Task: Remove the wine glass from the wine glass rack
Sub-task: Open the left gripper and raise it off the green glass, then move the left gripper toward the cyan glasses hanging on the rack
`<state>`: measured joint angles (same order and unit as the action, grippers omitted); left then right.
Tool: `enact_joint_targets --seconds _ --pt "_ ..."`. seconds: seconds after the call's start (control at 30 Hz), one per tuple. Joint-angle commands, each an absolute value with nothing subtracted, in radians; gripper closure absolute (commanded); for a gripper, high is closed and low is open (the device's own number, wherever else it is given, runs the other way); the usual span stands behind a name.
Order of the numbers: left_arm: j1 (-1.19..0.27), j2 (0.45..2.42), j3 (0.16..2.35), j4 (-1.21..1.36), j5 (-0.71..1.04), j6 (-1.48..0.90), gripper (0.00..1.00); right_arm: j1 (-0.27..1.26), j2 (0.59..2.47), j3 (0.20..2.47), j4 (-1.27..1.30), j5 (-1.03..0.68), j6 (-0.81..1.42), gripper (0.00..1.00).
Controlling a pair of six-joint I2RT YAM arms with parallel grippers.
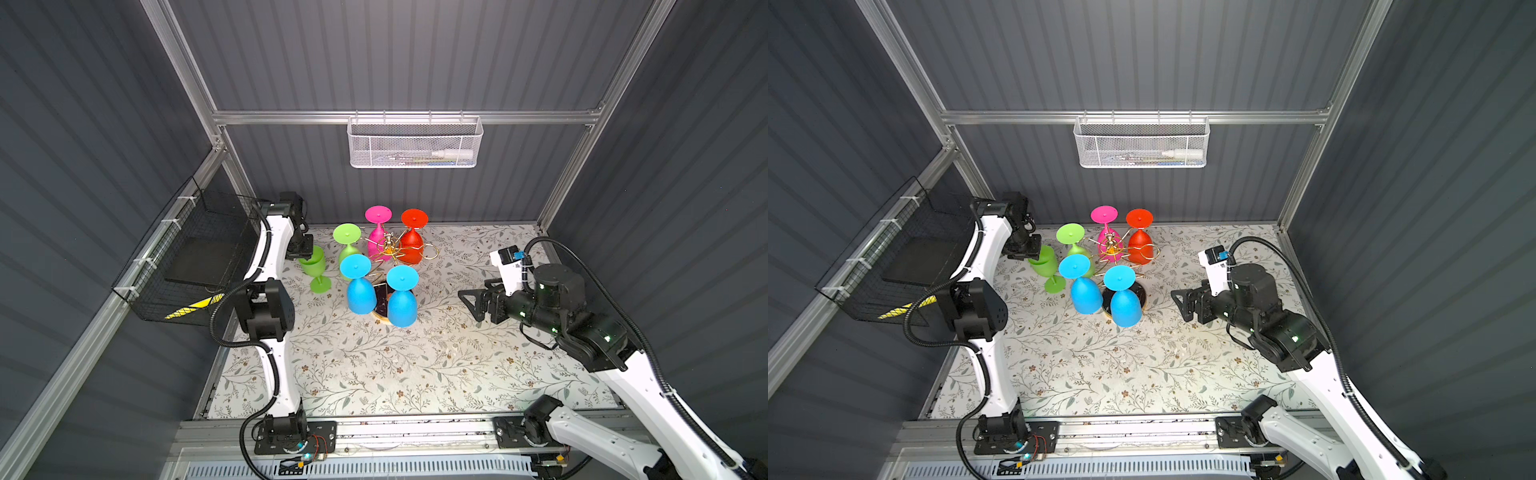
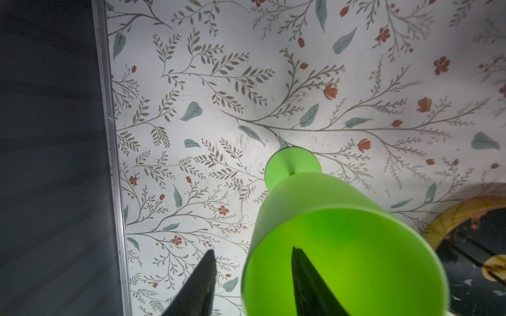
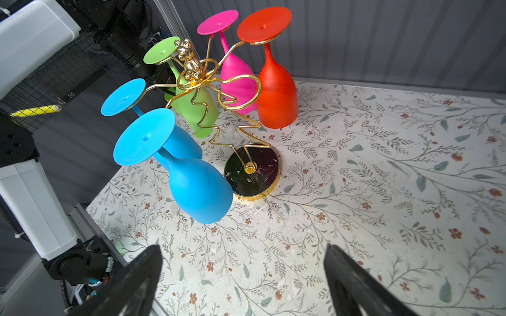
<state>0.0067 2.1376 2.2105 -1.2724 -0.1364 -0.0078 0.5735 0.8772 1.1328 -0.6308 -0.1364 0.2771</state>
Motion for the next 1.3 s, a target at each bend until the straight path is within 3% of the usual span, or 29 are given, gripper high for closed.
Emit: enact_joint_targets --seconds 0.0,0.13,0.4,0.83,0.97,1.1,1.27 --pt "0.015 2.063 2.191 -1.242 -0.097 -0.003 0.48 0.569 0.891 1.161 -0.626 -0.182 0.296 0.11" --pt "0.017 1.993 2.167 -1.208 -0.064 -0.006 0.4 0.568 0.898 1.166 -0.601 -0.234 0.329 0.15" --pt "0.017 1.776 2.038 -1.062 0.007 -0.023 0.36 0.569 0.903 1.121 -0.453 -0.423 0.503 0.22" --pt "0.017 1.092 1.429 -0.415 0.112 -0.045 0.17 0.577 0.944 1.051 -0.304 -0.51 0.691 0.3" --pt "0.017 1.022 1.405 -0.48 0.204 -0.116 0.19 0.578 0.922 1.055 -0.352 -0.426 0.648 0.3" --pt "0.017 0.997 1.435 -0.541 0.51 -0.302 0.26 0.579 0.906 1.076 -0.428 -0.348 0.591 0.27" --pt "0.015 0.922 1.339 -0.553 0.742 -0.478 0.35 0.576 0.885 1.111 -0.52 -0.186 0.502 0.24"
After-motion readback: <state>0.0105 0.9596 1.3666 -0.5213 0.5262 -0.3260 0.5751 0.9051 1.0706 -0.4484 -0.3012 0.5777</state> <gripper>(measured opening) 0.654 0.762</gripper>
